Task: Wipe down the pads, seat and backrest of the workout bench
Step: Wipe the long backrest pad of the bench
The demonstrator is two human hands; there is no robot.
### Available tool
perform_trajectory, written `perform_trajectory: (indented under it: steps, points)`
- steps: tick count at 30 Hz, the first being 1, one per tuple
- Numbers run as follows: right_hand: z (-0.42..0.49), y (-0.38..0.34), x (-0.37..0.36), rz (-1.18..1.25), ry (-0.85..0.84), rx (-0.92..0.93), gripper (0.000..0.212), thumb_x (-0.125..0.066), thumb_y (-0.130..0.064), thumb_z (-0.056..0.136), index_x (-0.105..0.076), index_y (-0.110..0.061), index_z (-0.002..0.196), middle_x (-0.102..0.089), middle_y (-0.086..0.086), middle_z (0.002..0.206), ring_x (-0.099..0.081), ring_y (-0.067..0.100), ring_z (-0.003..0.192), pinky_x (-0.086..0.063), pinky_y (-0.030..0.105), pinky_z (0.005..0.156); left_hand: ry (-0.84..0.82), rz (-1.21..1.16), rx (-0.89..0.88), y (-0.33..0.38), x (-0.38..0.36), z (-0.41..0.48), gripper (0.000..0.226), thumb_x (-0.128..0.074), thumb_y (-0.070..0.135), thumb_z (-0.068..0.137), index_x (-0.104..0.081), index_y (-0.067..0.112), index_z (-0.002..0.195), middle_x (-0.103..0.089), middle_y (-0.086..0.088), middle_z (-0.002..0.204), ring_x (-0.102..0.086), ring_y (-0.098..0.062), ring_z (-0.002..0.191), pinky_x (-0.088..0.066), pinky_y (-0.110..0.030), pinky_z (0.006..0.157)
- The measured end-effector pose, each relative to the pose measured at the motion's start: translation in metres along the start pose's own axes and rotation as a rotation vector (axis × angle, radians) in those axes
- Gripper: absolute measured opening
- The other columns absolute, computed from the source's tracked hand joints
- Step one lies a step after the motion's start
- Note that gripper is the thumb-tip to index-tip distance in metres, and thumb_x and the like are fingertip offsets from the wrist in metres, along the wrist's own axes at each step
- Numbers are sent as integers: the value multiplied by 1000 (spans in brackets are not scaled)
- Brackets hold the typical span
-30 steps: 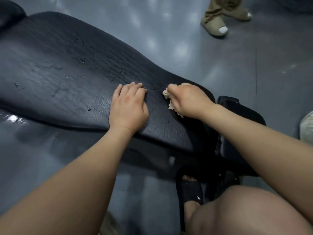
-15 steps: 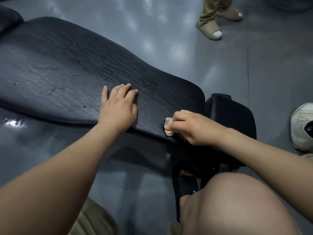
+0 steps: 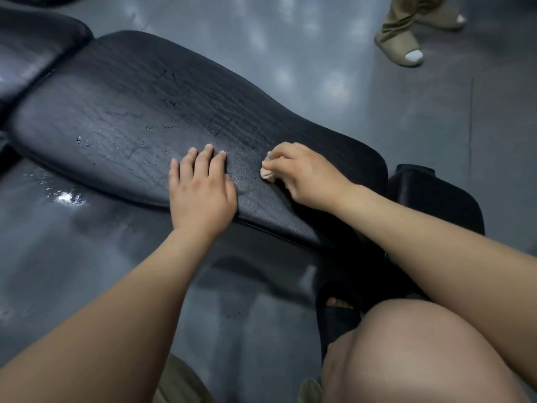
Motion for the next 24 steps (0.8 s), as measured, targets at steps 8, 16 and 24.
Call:
perform_trajectory:
  steps: [8, 16, 24]
  points:
    - [-76, -27, 8, 111, -127, 147, 27, -57, -4, 94, -72, -11, 116, -64, 7, 120, -56, 25, 93, -51, 36, 81, -94, 20, 64, 11, 2, 4, 51, -39, 30, 89, -53, 11, 134, -44, -13, 152, -32, -40, 142, -17, -61, 118]
    - [-153, -11, 39, 115, -113, -4, 38, -65, -8, 89, -68, -9, 127, -60, 11, 122, -59, 25, 107, -49, 31, 94, -154, -75, -78, 76, -1, 8, 44, -49, 24, 86, -54, 12, 128, -43, -9, 149, -31, -35, 139, -16, -61, 119]
    - [-170, 41, 58, -147, -38, -207, 36, -59, -7, 94, -64, -13, 129, -58, 7, 123, -55, 28, 99, -51, 37, 89, -352, -100, -348, 167, -33, 9, 57, -32, 41, 95, -29, 39, 151, -18, 2, 165, -9, -28, 151, 0, -63, 120]
Point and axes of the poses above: each hand's wrist, its own z-axis towards the middle knuckle, its own x-axis out of the back of the hand, y = z × x, the point moved 2 cm from there along z, towards the middle knuckle
